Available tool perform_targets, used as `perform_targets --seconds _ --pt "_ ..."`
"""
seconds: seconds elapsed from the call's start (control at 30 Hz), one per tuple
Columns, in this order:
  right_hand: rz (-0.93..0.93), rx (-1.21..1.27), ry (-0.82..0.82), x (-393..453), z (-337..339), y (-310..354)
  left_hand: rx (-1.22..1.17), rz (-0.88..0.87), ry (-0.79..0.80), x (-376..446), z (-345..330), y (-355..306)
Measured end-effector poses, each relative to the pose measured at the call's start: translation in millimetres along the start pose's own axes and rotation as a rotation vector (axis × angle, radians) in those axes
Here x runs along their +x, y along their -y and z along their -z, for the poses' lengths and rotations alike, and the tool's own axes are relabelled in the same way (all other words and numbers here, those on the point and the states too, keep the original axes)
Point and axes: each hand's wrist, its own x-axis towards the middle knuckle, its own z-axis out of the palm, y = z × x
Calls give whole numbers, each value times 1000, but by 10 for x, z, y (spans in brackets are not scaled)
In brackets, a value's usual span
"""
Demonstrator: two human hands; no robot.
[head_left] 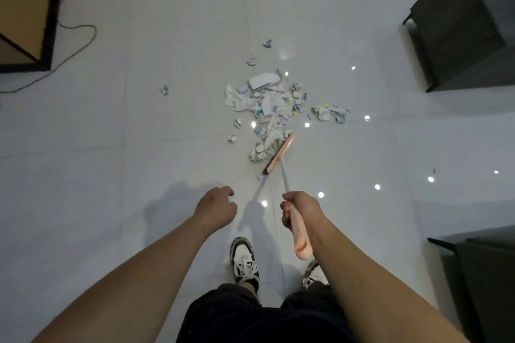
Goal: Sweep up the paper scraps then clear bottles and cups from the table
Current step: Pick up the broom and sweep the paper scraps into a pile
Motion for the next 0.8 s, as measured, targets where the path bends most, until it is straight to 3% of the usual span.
perform_targets --seconds 0.2,0.47,0.7,0.8 --pt "-4 -317 -30 -65 -154 -46 -61 2 -36 187 196 -188" --pt "-212 -752 150 410 -35 488 -134 123 -88 534 292 -408" --pt "137 -1308 60 865 281 1685 -170 193 -88 985 416 -1104" --pt "190 -1325 68 899 240 2070 -184 196 -108 1209 524 -1482"
